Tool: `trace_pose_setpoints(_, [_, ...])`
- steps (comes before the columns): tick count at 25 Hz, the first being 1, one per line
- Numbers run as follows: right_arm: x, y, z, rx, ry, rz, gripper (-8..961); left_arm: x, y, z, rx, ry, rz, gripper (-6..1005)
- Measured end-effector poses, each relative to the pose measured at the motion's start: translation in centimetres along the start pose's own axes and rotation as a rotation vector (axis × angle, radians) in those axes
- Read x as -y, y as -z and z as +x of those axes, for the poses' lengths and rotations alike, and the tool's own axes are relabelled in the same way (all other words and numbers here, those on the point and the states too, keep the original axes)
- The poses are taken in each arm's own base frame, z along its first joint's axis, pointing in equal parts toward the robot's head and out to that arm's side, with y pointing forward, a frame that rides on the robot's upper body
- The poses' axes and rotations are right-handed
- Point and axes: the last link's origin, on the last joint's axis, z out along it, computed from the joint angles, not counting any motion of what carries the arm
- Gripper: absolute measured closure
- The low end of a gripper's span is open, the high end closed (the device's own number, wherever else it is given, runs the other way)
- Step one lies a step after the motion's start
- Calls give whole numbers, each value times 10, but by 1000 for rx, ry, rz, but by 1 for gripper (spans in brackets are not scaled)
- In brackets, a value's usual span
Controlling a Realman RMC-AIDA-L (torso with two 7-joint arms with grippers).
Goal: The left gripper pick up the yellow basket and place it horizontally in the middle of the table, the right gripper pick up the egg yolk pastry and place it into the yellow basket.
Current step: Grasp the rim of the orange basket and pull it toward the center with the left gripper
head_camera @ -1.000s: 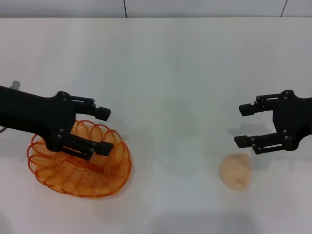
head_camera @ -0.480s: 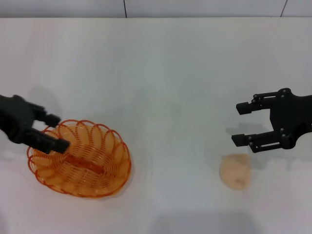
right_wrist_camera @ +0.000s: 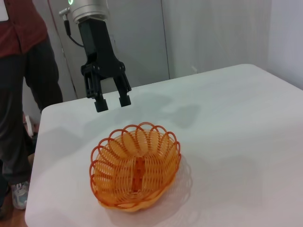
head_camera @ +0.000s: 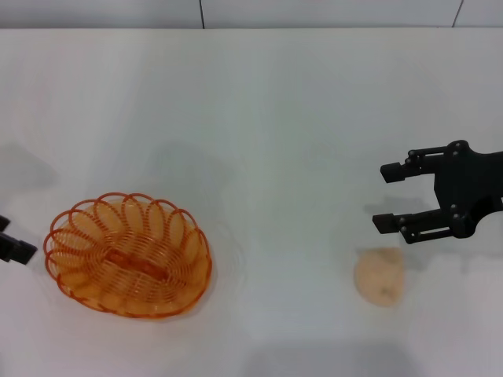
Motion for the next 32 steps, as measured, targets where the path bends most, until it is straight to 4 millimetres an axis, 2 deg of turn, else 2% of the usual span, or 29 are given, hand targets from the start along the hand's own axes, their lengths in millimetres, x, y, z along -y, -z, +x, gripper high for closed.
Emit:
trace_pose_setpoints(4, [0,0,1,0,-5,-2,214,11,2,-8,-10,65,60,136])
trace_pose_setpoints(8, [-1,-1,1,-2,-5,-5,214,18,-5,-8,-16,116,106,137])
trace_pose_setpoints(13, [-1,-2,0,4,-5,-11,214,17,-20,-3,-11,123,118,136])
trace_pose_setpoints(23, [-3,-4,-1,5,-6,-22,214,16,-38,3,-16,135,93,137])
trace_pose_setpoints(32, [-4,-4,-1,5,-7,-26,215,16,-43,4,-19,175,92,147])
